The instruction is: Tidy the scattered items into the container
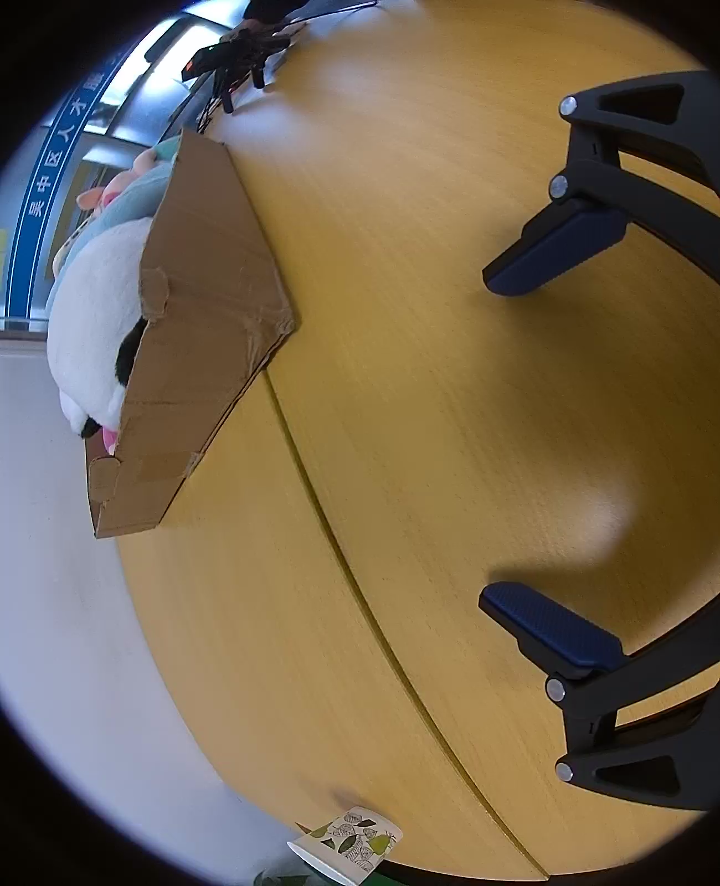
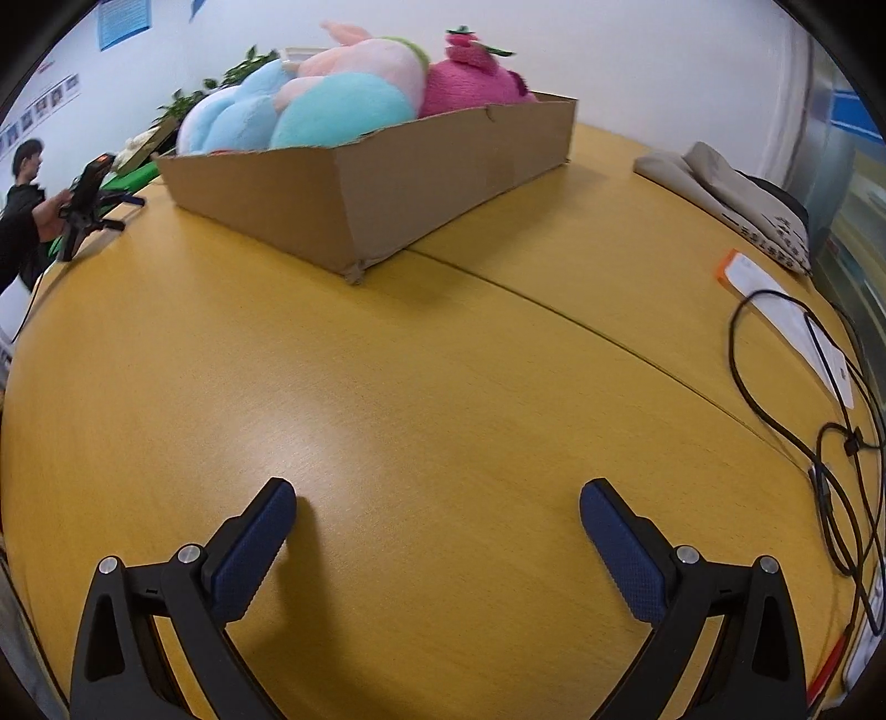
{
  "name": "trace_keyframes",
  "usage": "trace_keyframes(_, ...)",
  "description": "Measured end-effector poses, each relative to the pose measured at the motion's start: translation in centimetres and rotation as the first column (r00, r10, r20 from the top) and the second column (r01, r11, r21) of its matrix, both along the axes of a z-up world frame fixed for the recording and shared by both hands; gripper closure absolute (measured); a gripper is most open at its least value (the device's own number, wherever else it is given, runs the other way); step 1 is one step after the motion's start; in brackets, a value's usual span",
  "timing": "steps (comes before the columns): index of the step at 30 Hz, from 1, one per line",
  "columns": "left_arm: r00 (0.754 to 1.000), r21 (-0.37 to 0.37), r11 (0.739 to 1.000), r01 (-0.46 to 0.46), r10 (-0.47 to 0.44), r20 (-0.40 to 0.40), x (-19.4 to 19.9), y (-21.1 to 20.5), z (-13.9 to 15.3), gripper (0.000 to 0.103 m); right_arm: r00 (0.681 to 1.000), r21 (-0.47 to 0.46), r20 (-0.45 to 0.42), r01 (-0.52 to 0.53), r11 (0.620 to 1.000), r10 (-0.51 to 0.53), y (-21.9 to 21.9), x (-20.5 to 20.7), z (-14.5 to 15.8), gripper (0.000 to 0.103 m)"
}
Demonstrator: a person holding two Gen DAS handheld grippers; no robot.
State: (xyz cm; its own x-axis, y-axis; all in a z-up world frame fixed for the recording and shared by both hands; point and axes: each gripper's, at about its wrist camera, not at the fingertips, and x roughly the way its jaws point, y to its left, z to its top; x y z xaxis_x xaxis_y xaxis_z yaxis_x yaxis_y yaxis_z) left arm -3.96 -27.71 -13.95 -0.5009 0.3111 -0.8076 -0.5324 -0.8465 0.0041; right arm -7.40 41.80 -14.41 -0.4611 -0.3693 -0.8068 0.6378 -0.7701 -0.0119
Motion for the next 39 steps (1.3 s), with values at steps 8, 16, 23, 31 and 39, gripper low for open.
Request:
trace_keyframes(8,1.0,-0.004,1.0,-0.008,0.008,0.003,-1.0,-1.0,-0.1,0.0,0.996,-0.002,-0.001,-0.094,0.996,0.094,-0.7,1.4,-0.2,0.0)
trace_keyframes(16,1.0,-0.004,1.0,-0.008,0.008,0.003,-1.1,-1.2,-0.2,0.0,0.994,-0.001,-0.003,-0.112,0.994,0.112,-1.0,1.8,-0.3,0.0)
trace_keyframes(23,1.0,-0.004,1.0,-0.007,0.007,0.003,-1.0,-1.3,-0.2,0.0,0.994,-0.001,-0.004,-0.113,0.994,0.113,-0.9,1.8,-0.3,0.0)
trace_keyframes(31,1.0,-0.005,1.0,-0.007,0.007,0.002,-1.0,-1.4,-0.2,0.0,0.993,0.0,-0.004,-0.114,0.993,0.114,-0.9,1.8,-0.3,0.0)
trace_keyframes(39,1.0,-0.005,1.0,-0.007,0.007,0.002,-1.0,-1.4,-0.2,0.0,0.993,0.0,-0.004,-0.115,0.993,0.115,-0.9,1.8,-0.3,0.0)
